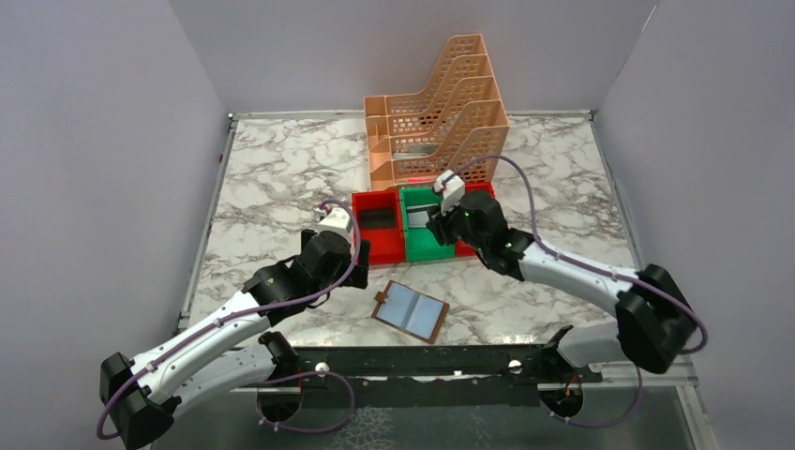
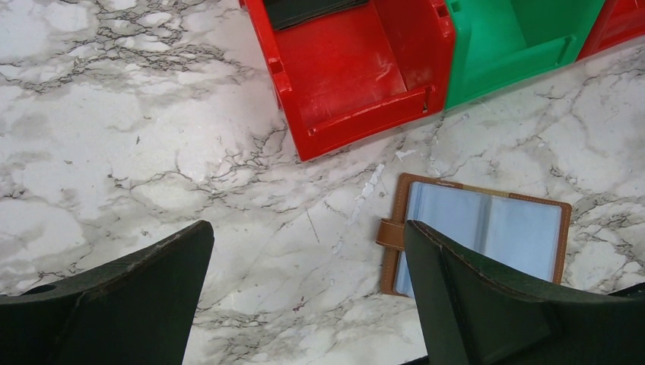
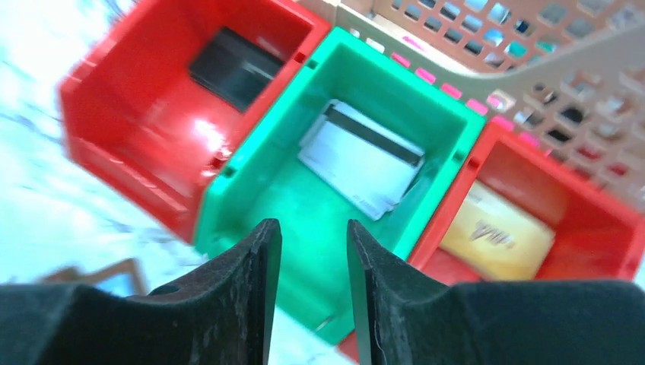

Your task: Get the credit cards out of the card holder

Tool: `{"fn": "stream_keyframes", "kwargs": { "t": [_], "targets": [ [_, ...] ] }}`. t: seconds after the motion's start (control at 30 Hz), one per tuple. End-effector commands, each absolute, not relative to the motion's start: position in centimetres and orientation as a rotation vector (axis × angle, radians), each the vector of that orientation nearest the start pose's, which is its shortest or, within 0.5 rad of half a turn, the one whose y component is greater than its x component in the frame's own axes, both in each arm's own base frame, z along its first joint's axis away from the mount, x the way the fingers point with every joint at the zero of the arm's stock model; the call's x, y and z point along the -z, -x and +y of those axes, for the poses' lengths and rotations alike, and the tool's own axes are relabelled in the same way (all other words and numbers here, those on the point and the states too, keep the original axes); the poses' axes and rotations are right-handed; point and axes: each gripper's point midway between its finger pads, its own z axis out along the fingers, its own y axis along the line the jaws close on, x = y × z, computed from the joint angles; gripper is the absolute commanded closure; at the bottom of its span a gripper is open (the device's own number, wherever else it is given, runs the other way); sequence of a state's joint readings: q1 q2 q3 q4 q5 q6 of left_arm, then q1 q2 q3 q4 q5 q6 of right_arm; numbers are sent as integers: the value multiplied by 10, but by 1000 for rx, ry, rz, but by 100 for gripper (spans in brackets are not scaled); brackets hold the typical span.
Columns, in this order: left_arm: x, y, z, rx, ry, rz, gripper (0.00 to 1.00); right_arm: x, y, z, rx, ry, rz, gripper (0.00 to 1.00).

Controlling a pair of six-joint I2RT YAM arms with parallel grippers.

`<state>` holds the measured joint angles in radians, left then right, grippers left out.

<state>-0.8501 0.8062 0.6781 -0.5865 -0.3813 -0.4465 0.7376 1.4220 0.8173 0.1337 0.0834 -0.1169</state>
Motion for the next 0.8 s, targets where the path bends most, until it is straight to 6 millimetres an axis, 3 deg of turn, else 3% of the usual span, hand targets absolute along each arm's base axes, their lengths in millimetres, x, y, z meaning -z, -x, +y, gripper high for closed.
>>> {"fn": "stream_keyframes", "kwargs": {
  "t": [0.0, 0.13, 0.27, 0.33, 0.43, 0.57, 0.77],
  "targets": [
    [-152, -198, -159, 321, -269, 2211, 1, -140, -271, 270, -716, 390, 2043, 56],
    [-152, -191, -174, 421, -321, 2220, 1, -115, -213, 265, -947, 296, 2230, 57],
    [-152, -177, -209, 655, -366, 2231, 1, -94, -158, 266, -1229, 222, 2334, 59],
    [-141, -171, -226, 778, -369, 2232, 4, -89, -138, 267, -1366, 190, 2329, 61],
    [-119, -165, -241, 860, -375, 2268, 11, -82, -125, 268, -1396, 172, 2350, 63],
    [-93, -163, -242, 821, -398, 2340, 19, -74, -121, 269, -1360, 191, 2394, 62],
    [-78, -159, -246, 845, -417, 2362, 28, -54, -119, 264, -1292, 113, 2480, 62]
  ]
}}
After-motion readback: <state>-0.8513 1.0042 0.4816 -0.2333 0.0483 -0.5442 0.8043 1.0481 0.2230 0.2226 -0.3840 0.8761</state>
